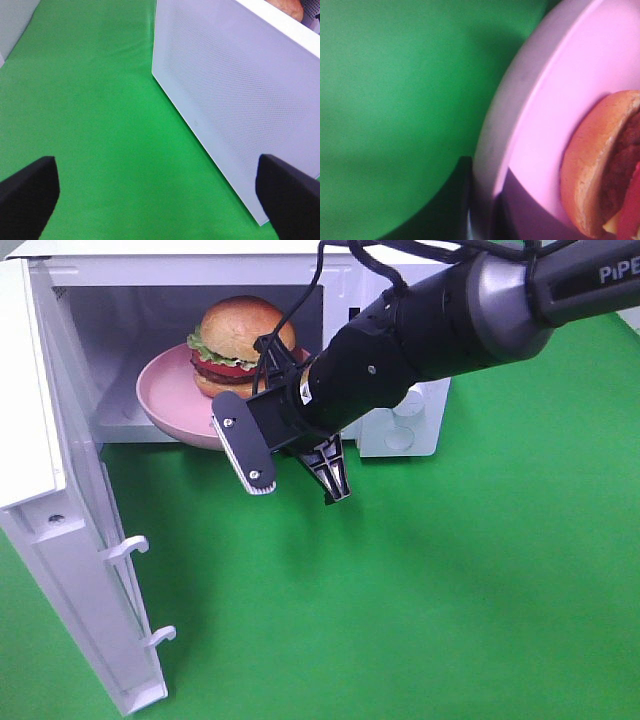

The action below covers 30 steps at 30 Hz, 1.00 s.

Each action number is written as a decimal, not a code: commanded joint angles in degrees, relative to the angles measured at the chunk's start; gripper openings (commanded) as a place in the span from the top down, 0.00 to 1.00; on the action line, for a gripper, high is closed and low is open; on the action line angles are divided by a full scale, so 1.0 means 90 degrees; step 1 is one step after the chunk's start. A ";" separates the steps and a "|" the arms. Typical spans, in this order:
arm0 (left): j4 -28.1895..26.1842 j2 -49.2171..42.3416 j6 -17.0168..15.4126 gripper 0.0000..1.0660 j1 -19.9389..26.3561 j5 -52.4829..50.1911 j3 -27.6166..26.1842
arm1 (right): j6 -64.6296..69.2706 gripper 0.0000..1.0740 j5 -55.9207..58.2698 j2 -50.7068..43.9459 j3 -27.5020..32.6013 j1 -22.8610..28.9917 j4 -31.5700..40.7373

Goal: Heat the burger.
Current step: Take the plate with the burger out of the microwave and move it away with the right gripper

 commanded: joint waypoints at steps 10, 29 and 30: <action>-0.0019 -0.0038 -0.0013 0.06 0.0000 -0.0057 0.0019 | 0.0000 1.00 -0.0490 -0.0649 0.0573 0.0019 -0.0045; -0.0019 -0.0038 -0.0013 0.06 0.0000 -0.0057 0.0019 | 0.0000 1.00 -0.0891 -0.1859 0.2228 0.0019 -0.0089; -0.0019 -0.0038 -0.0013 0.06 0.0000 -0.0057 0.0019 | 0.0000 1.00 -0.0891 -0.1859 0.2228 0.0019 -0.0089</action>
